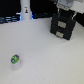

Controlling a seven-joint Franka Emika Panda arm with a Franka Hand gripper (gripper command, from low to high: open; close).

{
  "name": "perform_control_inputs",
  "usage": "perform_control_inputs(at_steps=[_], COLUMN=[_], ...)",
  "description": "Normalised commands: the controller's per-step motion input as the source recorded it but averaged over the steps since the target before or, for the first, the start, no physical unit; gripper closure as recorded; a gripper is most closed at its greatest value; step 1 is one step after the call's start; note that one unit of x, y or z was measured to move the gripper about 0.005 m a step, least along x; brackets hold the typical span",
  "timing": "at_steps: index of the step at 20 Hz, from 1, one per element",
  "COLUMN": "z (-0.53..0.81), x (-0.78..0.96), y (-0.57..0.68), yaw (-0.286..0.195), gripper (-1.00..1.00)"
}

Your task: Open the kcup holder, insert the kcup into the holder, and close the kcup holder

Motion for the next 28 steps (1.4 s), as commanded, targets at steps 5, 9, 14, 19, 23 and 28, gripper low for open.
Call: perform_control_inputs(at_steps=[5, 9, 14, 19, 23, 28], z=[0.08, -0.25, -0.44, -0.47, -0.41, -0.14], x=[0.0, -0.18, -0.34, -0.37, -0.36, -0.23], y=[-0.42, -0.02, 0.06, 0.03, 0.01, 0.03], yaw=[0.136, 0.061, -0.019, -0.045, -0.079, -0.058], gripper=[-1.0, -1.0, -1.0, -1.0, -1.0, 1.0])
